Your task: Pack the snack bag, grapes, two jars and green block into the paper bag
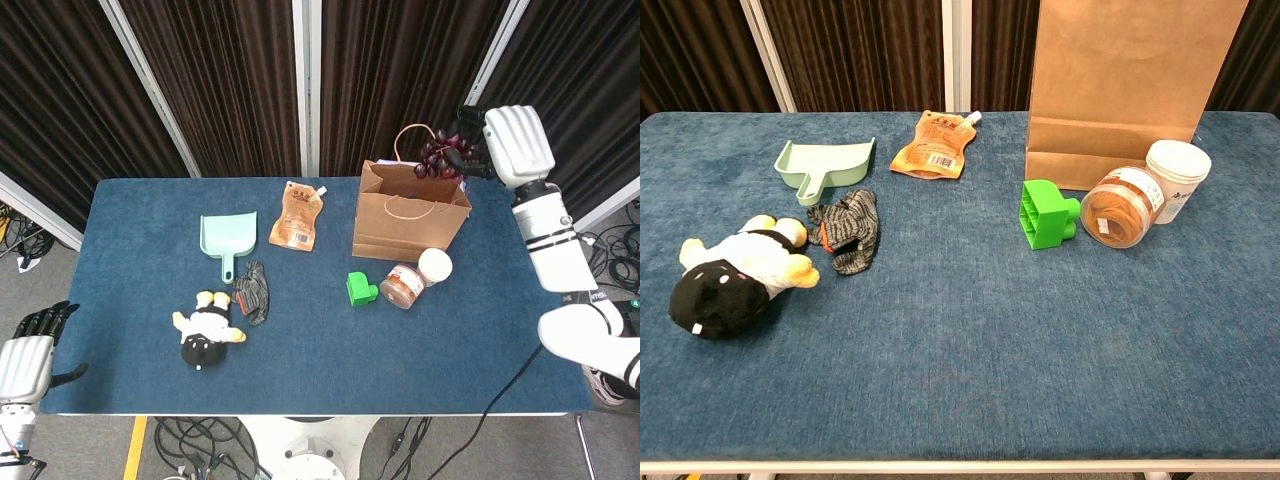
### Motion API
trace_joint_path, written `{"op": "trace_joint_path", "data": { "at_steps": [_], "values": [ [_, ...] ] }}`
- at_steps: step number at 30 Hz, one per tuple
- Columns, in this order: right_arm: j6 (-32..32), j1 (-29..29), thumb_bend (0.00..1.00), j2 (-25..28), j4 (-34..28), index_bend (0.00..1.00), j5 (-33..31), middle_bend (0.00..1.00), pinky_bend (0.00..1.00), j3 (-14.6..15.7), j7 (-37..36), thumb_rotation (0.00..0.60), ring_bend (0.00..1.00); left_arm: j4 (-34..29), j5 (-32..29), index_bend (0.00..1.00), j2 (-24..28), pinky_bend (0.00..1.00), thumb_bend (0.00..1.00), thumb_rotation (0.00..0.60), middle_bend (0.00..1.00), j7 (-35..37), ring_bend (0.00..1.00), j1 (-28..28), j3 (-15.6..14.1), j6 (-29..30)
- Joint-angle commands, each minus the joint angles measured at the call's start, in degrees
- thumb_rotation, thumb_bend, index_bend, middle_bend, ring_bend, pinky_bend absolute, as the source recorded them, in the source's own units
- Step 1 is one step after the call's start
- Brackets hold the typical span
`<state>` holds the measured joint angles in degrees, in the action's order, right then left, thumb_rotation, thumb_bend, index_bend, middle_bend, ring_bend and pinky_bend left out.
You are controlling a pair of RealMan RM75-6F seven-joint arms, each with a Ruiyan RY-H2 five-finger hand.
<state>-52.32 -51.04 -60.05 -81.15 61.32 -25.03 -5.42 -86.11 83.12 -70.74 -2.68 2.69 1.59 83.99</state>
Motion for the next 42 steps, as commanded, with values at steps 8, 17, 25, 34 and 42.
{"op": "trace_joint_path", "data": {
  "at_steps": [8,17,25,34,42],
  "values": [
    [7.8,-5.6,0.29,-8.8,11.3,0.62,-6.5,0.57,0.74,2.0,5.4,0.6,0.46,0.1,-0.4,0.2,-0.1,0.18,0.03,0.6,0.24,-0.2,0.18,0.2,0.1,-0.6],
    [11.7,-6.1,0.2,-10.0,11.6,0.22,-7.0,0.39,0.51,4.3,6.8,0.6,0.26,0.5,-0.7,0.2,-0.2,0.18,0.03,0.6,0.24,0.2,0.18,0.2,0.1,-0.8],
    [11.5,-4.4,0.03,-5.6,5.8,0.0,-8.0,0.17,0.32,4.8,8.0,0.6,0.08,0.9,-0.3,0.2,-0.4,0.18,0.03,0.6,0.24,0.5,0.18,0.4,0.1,-0.6],
    [-3.5,7.1,0.0,1.6,-6.8,0.05,3.1,0.3,0.38,6.0,0.3,0.6,0.15,1.2,0.1,0.2,-0.6,0.18,0.03,0.6,0.24,1.1,0.18,0.2,0.1,-0.1],
    [-7.4,17.9,0.0,4.6,-10.0,0.1,11.4,0.33,0.41,13.8,-9.7,0.6,0.18,1.0,1.2,0.2,-0.6,0.18,0.03,0.6,0.24,0.8,0.18,0.5,-0.1,0.1]
  ]
}}
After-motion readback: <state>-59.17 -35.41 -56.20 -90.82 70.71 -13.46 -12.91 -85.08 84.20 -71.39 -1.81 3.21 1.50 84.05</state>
